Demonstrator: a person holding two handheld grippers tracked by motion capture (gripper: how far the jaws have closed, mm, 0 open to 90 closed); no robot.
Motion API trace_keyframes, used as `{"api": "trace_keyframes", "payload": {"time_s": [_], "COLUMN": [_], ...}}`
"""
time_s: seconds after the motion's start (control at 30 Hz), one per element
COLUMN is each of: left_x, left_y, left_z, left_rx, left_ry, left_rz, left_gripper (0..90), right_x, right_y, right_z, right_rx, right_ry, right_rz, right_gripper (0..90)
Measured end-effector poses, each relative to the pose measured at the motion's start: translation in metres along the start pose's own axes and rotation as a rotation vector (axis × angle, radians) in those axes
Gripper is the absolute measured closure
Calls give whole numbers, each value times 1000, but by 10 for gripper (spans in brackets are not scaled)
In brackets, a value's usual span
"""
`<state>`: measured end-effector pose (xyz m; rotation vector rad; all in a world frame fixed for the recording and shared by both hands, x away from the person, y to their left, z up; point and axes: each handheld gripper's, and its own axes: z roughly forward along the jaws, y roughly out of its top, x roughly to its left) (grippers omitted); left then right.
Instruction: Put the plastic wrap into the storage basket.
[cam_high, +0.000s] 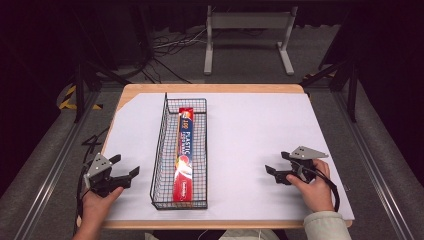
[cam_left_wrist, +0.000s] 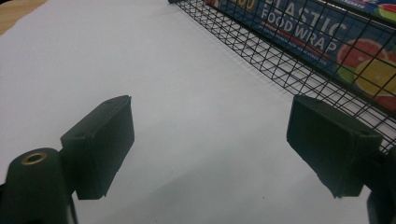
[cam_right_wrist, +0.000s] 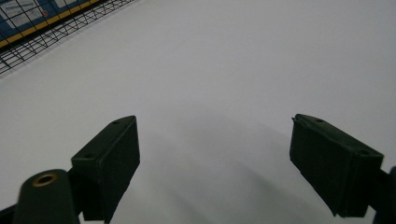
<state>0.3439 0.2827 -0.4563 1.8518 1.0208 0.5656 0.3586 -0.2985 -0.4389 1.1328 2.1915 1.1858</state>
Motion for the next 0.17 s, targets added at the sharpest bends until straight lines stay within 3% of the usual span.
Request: {"api": "trace_keyframes", "payload": {"time_s": [0.17], "left_x": [2], "left_y": [-2], "left_z": [-3], "left_rx": [-36], "left_ry": [-17], "left_rz": [-24], "left_gripper": [155], "right_x": [0], "right_y": [-4], "right_z": [-4], "right_rx": [-32], "right_ry": [-4], "right_rz": [1], "right_gripper": [168]}}
